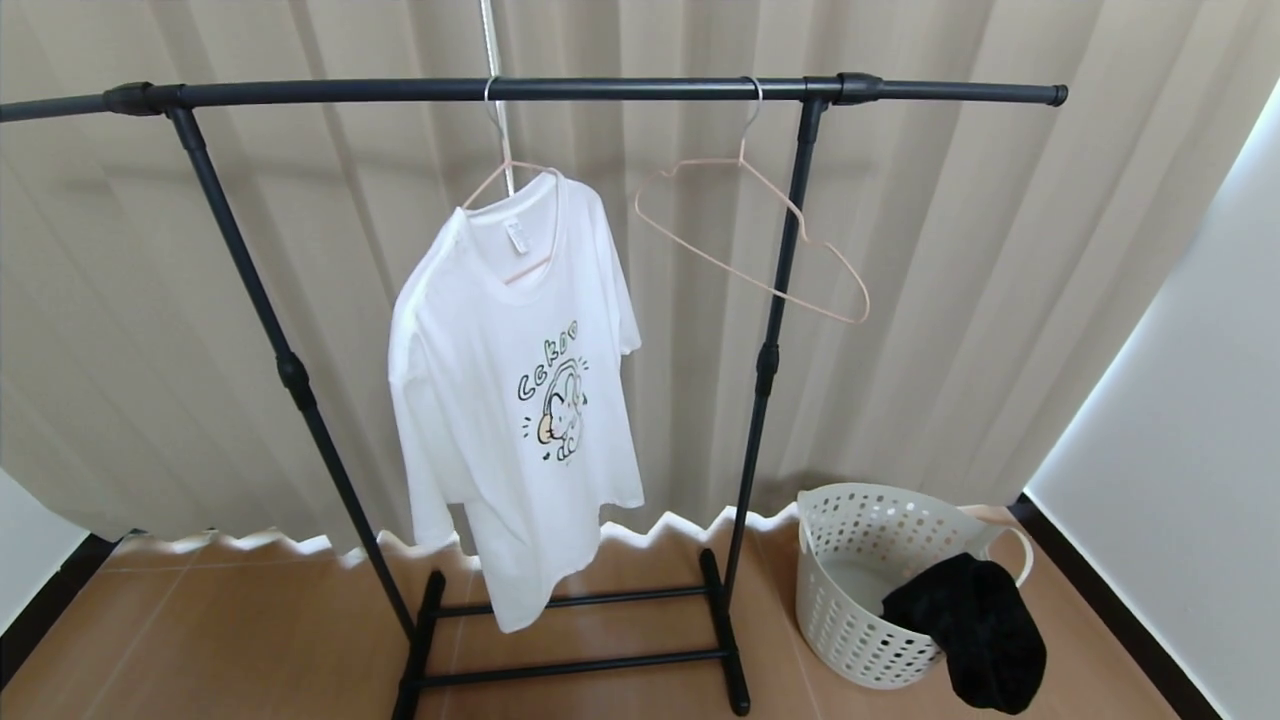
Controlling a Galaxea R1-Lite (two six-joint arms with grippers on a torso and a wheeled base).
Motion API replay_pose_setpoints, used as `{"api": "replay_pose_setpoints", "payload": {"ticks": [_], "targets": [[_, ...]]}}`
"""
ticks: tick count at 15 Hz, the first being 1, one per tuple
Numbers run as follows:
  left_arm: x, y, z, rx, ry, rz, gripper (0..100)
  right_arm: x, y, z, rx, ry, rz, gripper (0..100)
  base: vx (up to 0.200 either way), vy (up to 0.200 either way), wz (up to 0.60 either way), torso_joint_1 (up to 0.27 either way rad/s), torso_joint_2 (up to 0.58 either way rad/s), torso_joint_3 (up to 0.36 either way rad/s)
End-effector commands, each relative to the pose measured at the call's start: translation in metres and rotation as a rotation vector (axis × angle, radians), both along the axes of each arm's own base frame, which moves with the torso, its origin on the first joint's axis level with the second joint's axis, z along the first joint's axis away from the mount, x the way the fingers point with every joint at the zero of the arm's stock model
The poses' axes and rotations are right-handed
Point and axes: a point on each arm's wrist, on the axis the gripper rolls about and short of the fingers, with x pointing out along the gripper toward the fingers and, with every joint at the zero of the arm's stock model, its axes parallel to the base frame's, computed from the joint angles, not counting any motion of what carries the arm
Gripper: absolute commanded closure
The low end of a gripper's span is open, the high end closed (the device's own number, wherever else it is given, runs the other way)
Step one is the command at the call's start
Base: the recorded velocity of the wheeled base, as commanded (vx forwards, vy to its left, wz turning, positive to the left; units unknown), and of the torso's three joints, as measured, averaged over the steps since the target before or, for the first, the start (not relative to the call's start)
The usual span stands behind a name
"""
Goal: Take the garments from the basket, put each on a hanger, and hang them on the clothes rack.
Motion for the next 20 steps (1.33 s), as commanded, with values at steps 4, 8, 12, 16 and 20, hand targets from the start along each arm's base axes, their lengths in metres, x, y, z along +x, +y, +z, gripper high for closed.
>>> {"api": "replay_pose_setpoints", "payload": {"ticks": [4,8,12,16,20], "targets": [[0.0001,0.0,0.0001,0.0,0.001,0.001,0,0.0,0.0,0.0,0.0,-0.001,0.001,0,0.0,0.0,0.0,-0.194,0.51,0.321],[0.0001,0.0,0.0001,0.0,0.001,-0.001,0,0.0,0.0,0.0,0.0,-0.001,0.001,0,0.0,0.0,0.0,-0.163,0.49,0.328],[0.0,0.0,0.0,0.0,0.0,0.001,0,0.0,0.0,0.0,0.0,-0.001,-0.001,0,0.0,0.0,0.0,-0.138,0.47,0.34],[0.0,0.0,0.0,0.0,0.0,0.001,0,0.0,0.0,0.0,0.0,-0.001,0.001,0,0.0,0.0,0.0,-0.098,0.46,0.356],[0.0,0.0,0.0,-0.002,0.0,0.001,0,0.0,0.0,0.0,0.0,-0.001,-0.001,0,0.0,0.0,0.0,-0.035,0.3,0.261]]}}
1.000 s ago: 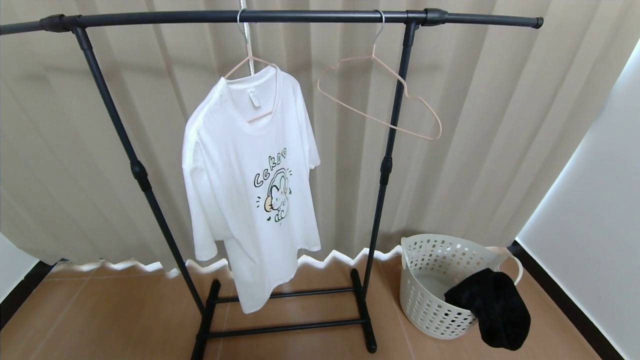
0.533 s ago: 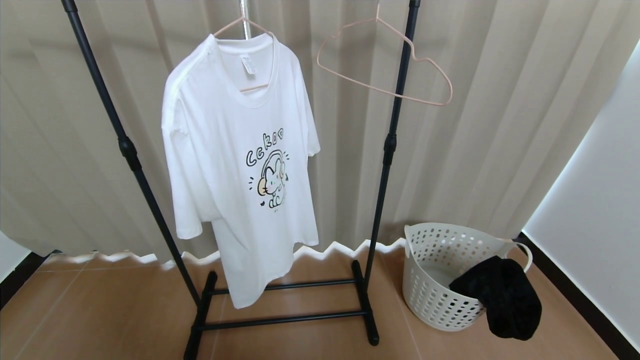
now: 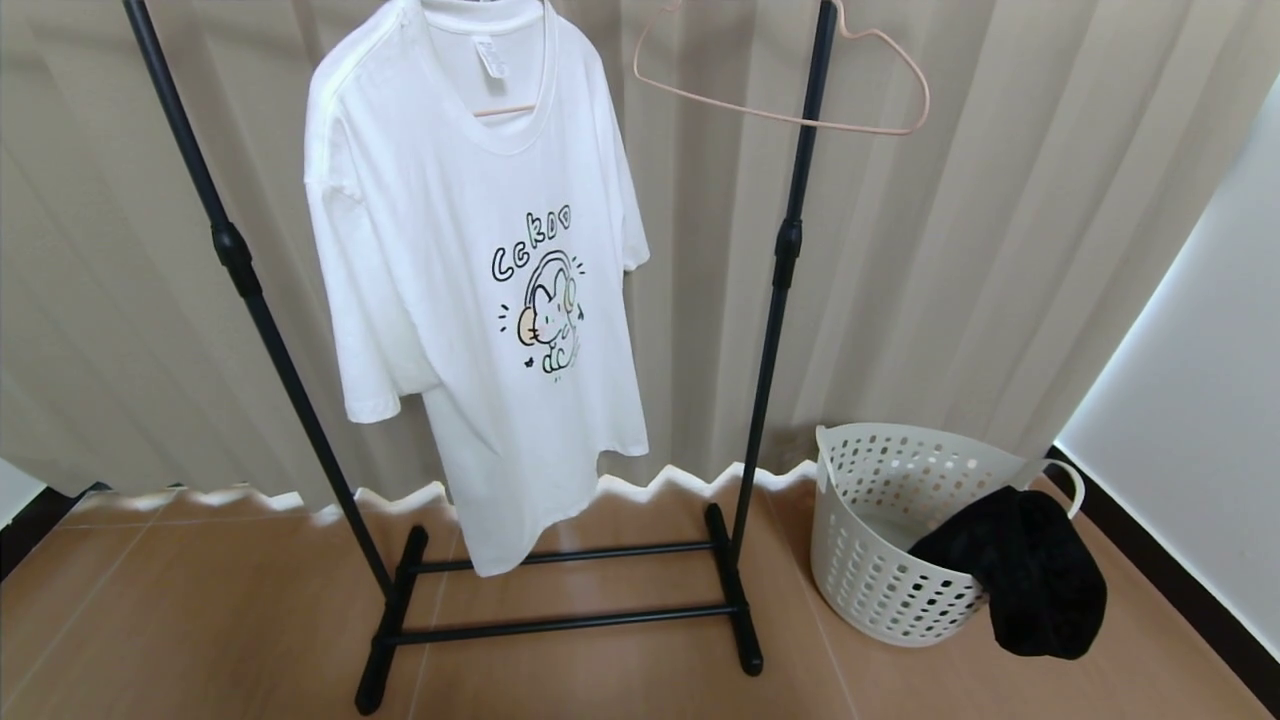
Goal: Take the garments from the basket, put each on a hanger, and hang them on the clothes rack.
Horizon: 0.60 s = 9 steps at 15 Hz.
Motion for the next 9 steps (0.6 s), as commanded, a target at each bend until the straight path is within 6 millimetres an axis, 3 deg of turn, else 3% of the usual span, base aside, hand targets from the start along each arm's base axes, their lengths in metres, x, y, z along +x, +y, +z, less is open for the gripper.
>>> {"api": "replay_pose_setpoints", "payload": {"ticks": [1,9], "targets": [[0.0001,0.0,0.0,0.0,0.002,0.0,0,0.0,0.0,0.0,0.0,0.0,0.001,0,0.0,0.0,0.0,-0.012,0.07,0.056],[0.0,0.0,0.0,0.0,0.0,0.0,0,0.0,0.0,0.0,0.0,0.0,0.001,0,0.0,0.0,0.0,0.0,0.0,0.0]]}}
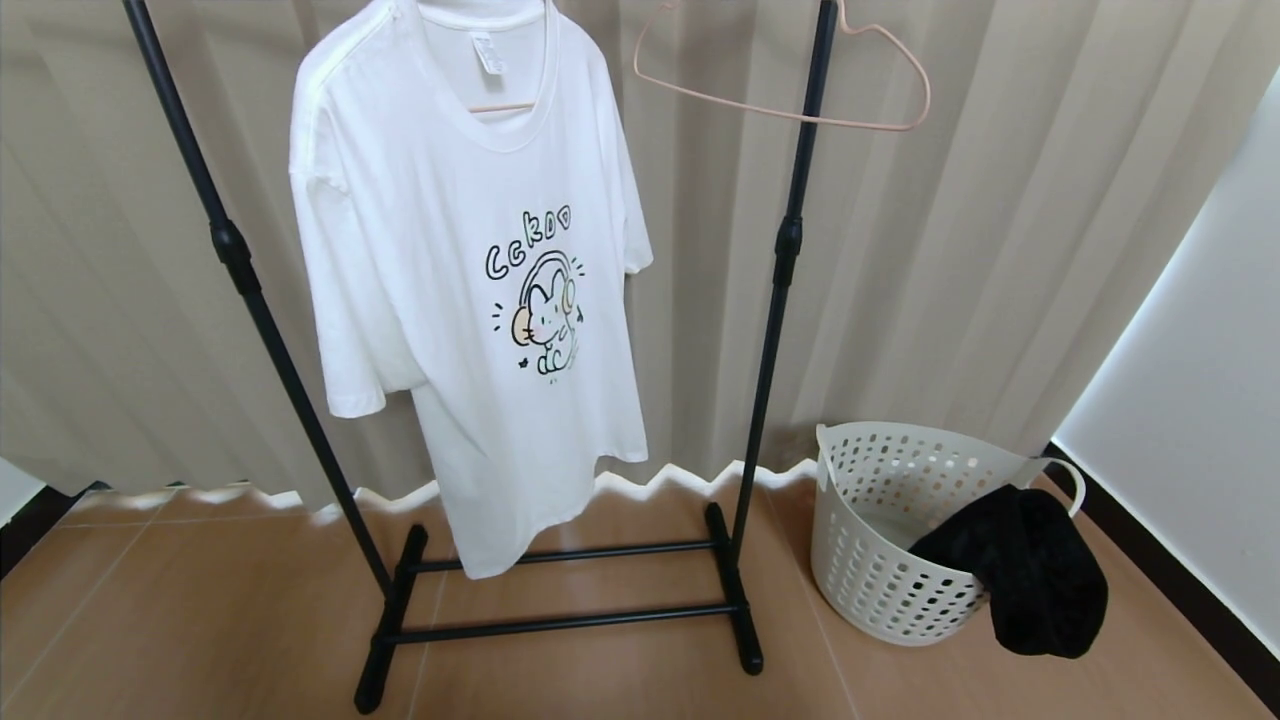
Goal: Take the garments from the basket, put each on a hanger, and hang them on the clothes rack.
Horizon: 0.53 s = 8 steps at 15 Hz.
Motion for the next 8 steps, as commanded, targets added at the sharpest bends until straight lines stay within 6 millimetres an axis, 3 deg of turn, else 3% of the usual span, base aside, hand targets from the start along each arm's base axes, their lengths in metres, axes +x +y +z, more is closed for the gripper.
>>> {"api": "replay_pose_setpoints", "payload": {"ticks": [1,5,8], "targets": [[0.0,0.0,0.0,0.0,0.0,0.0,0,0.0,0.0,0.0,-0.001,-0.001,-0.001,0,0.0,0.0,0.0,0.0,0.0,0.0],[0.0,0.0,0.0,-0.003,0.0,0.002,0,0.0,0.0,0.0,0.001,-0.001,0.001,0,0.0,0.0,-0.6,0.005,0.0,0.007],[0.0,0.0,0.0,0.0,0.0,0.0,0,0.0,0.0,0.0,-0.001,-0.001,0.001,0,0.0,0.0,0.0,0.0,0.0,0.0]]}}
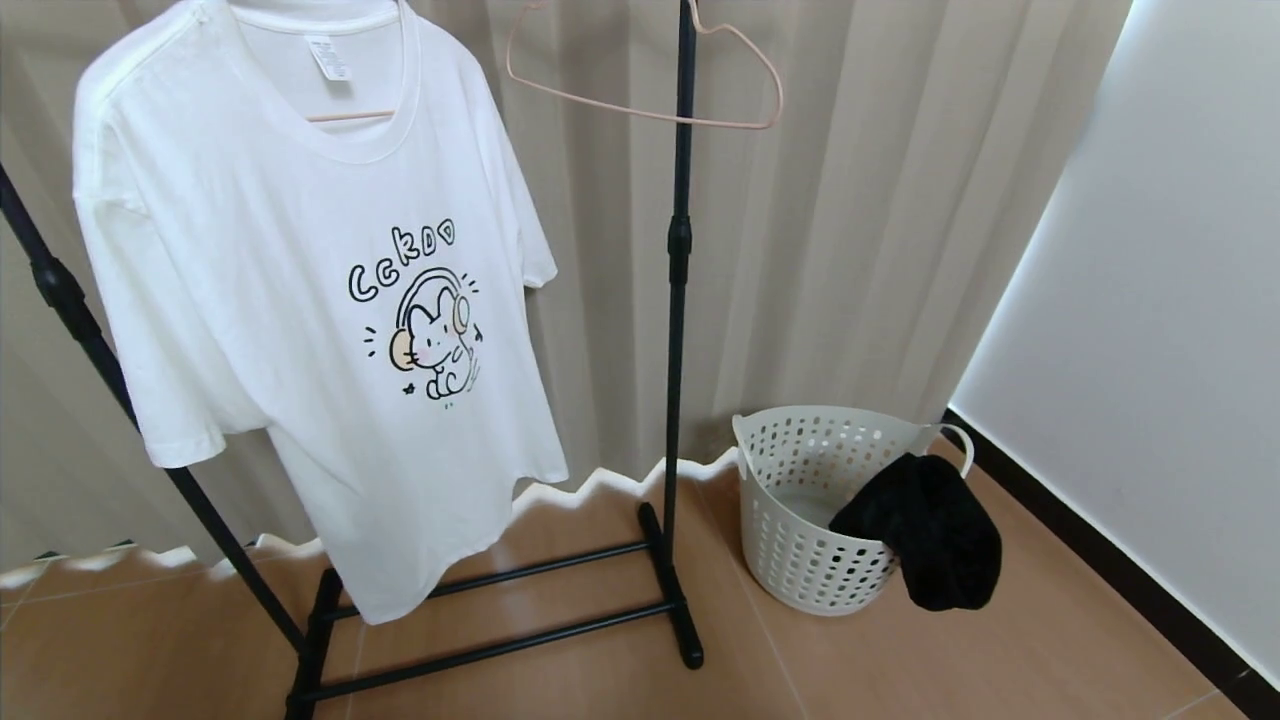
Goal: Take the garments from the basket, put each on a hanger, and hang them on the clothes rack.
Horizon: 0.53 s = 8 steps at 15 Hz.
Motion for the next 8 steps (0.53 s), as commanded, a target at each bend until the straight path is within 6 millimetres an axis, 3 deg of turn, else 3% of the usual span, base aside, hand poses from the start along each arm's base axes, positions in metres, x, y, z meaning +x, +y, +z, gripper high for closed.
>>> {"api": "replay_pose_setpoints", "payload": {"ticks": [1,8], "targets": [[0.0,0.0,0.0,0.001,0.0,0.0,0,0.0,0.0,0.0,0.0,-0.001,0.001,0,0.0,0.0,0.0,0.0,0.0,0.0],[0.0,0.0,0.0,0.001,0.0,0.0,0,0.0,0.0,0.0,-0.001,-0.001,0.001,0,0.0,-0.2,0.0,-0.002,0.0,0.002]]}}
